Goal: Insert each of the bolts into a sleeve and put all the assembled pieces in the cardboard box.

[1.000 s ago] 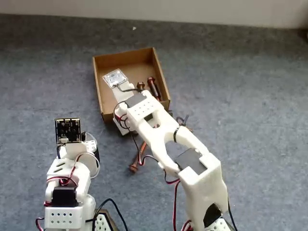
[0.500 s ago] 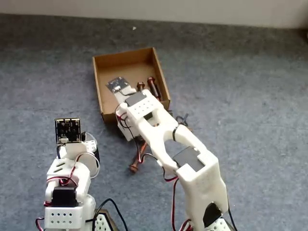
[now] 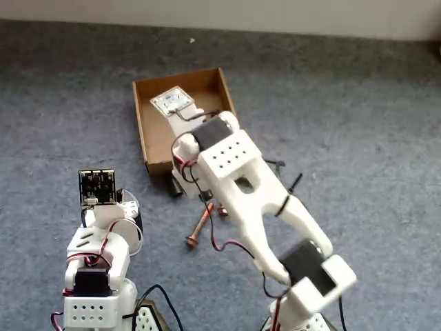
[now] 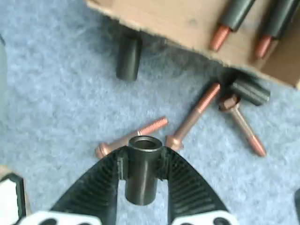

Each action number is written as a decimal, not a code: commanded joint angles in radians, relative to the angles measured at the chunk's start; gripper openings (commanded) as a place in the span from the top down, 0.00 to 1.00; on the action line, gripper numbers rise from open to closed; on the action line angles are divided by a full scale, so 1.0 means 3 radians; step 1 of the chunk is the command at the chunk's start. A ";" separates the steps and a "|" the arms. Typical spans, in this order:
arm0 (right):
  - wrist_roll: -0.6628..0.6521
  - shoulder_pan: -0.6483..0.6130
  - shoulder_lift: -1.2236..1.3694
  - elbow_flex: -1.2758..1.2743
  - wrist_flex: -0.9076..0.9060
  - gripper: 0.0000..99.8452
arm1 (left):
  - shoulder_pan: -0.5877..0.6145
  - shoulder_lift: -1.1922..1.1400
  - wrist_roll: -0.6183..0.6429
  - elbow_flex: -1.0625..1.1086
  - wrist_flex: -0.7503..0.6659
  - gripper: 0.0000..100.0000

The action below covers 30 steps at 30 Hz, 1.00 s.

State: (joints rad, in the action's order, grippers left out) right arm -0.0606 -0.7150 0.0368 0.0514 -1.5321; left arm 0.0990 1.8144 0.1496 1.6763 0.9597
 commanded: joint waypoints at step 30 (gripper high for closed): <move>0.0593 0.1598 -0.2483 -0.3915 0.3030 0.99 | 0.0013 0.0013 -0.0046 -0.0069 0.0010 0.99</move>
State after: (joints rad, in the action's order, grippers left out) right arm 0.0790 -0.3053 -0.6736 -1.1331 -0.6836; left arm 0.0990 1.8144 0.1496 1.6763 0.9597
